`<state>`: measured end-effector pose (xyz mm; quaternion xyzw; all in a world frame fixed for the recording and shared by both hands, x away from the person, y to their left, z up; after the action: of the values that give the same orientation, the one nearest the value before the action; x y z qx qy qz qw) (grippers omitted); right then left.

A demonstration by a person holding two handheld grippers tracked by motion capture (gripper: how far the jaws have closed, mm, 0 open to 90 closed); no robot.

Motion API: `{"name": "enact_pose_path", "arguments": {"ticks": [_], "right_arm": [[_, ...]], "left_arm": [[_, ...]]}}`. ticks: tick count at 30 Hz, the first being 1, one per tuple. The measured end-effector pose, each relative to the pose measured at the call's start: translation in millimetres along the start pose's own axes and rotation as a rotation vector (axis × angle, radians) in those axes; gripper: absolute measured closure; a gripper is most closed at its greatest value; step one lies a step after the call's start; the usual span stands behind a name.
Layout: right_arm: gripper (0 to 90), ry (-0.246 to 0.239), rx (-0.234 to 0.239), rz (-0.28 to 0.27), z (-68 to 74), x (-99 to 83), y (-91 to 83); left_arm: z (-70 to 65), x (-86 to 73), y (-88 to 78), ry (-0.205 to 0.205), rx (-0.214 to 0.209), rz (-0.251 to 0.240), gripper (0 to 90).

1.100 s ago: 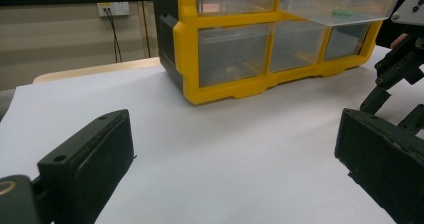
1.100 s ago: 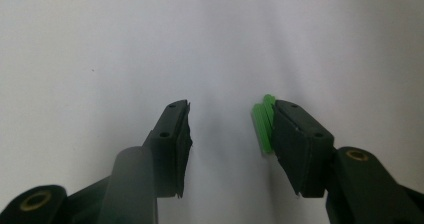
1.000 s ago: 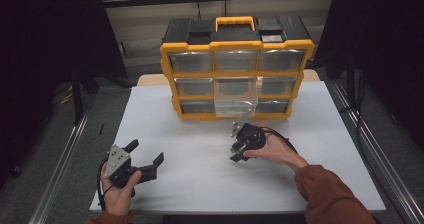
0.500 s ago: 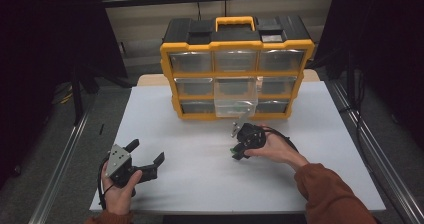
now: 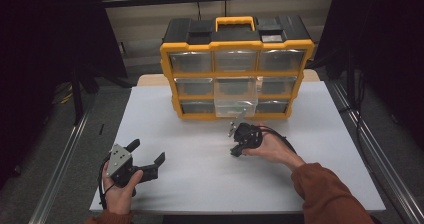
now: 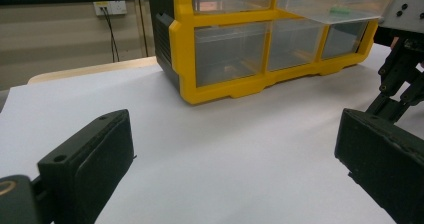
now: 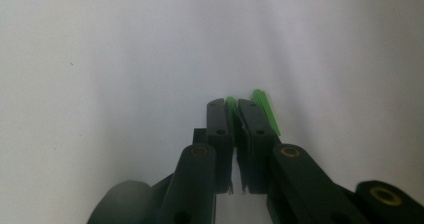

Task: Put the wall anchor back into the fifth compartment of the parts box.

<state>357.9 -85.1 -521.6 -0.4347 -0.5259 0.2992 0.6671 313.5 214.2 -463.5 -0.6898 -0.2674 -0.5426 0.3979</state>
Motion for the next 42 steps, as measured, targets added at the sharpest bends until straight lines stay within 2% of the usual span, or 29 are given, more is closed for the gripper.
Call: {"name": "enact_pose_path", "arguments": {"ticks": [1, 2, 3, 5, 6, 8, 9, 12, 13, 15, 17, 21, 22, 23, 24, 25, 31, 37, 39, 42], "right_arm": [[85.0, 0.002, 0.001, 0.0, 0.4, 0.0, -0.4], [85.0, 0.031, -0.003, 0.013, 2.6, 0.0, -1.2], [85.0, 0.031, -0.003, 0.013, 2.6, 0.0, -1.2], [85.0, -0.009, 0.002, 0.002, 0.6, 0.2, -1.8], [85.0, -0.009, 0.002, 0.002, 0.6, 0.2, -1.8], [85.0, 0.024, 0.002, -0.007, 1.4, 0.2, -5.3], [85.0, 0.017, -0.004, -0.012, 0.2, 0.2, -7.1], [85.0, 0.021, 0.003, -0.045, 0.7, 0.8, -16.6], [85.0, -0.043, 0.006, -0.112, -2.6, 5.1, -20.7], [85.0, -0.033, 0.013, -0.13, -1.3, 6.2, -22.4], [85.0, -0.032, 0.027, -0.159, 1.3, 8.3, -33.5], [85.0, -0.015, 0.019, -0.186, 1.8, 9.4, -47.0], [85.0, -0.015, 0.019, -0.186, 1.8, 9.4, -47.0], [85.0, -0.007, 0.02, -0.188, 2.9, 9.3, -50.5], [85.0, -0.026, 0.009, -0.213, 2.5, 11.1, -56.6], [85.0, -0.026, 0.009, -0.213, 2.5, 11.1, -56.6], [85.0, -0.046, -0.013, -0.281, 9.8, 20.8, -84.0], [85.0, -0.042, -0.024, -0.315, 12.9, 25.5, -96.1], [85.0, -0.057, -0.027, -0.327, 13.8, 28.7, -102.3], [84.9, -0.069, -0.055, -0.35, 11.7, 35.1, -115.8]], "left_arm": [[-0.2, -0.2, -0.1, -0.003, -0.003, 0.002, 2.4], [0.0, -0.2, -0.5, -0.001, -0.002, 0.007, 2.4], [-0.1, 0.1, -0.4, -0.001, -0.005, 0.0, 2.4], [0.1, -0.6, -0.4, -0.002, -0.001, 0.003, 2.4], [0.2, -0.7, -0.4, -0.002, -0.001, 0.002, 2.4], [-0.1, -0.5, -0.4, -0.007, -0.003, 0.001, 2.4], [0.3, -0.7, -0.9, -0.004, 0.0, 0.007, 2.4], [-0.3, -0.7, -0.9, -0.006, -0.002, 0.002, 2.4], [-0.3, -0.7, -0.9, -0.006, -0.002, 0.001, 2.4], [-0.1, -0.7, -1.1, -0.005, -0.002, 0.001, 2.4], [0.1, -0.9, -0.8, -0.006, -0.004, 0.002, 2.4], [-0.7, -1.1, 0.0, -0.01, -0.015, 0.001, 2.4], [0.5, -1.0, -0.7, -0.002, 0.003, 0.004, 2.4], [-0.8, -0.5, -0.1, -0.016, -0.003, -0.004, 2.4], [0.0, -0.7, -0.9, -0.005, -0.002, 0.002, 2.4], [0.0, -0.7, -0.9, -0.006, -0.003, 0.002, 2.4], [0.6, -0.3, -0.4, -0.01, -0.001, 0.002, 2.4], [1.0, 0.4, -0.7, -0.006, -0.001, -0.001, 2.4], [1.1, 0.4, -0.4, -0.011, 0.002, -0.004, 2.4], [0.9, 0.4, -0.4, -0.011, 0.002, -0.004, 2.4]]}}
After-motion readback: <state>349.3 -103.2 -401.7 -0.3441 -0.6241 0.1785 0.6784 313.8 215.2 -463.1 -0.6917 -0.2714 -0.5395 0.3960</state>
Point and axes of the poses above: each handheld gripper's, and its own axes: y roughly forward along the jaws, x roughly out of its top, z roughly to its left, the point moved 7 cm from there along y, roughly forward along the jaws, and after that the axes turned 5 degrees about -y, right-handed, at the moved point
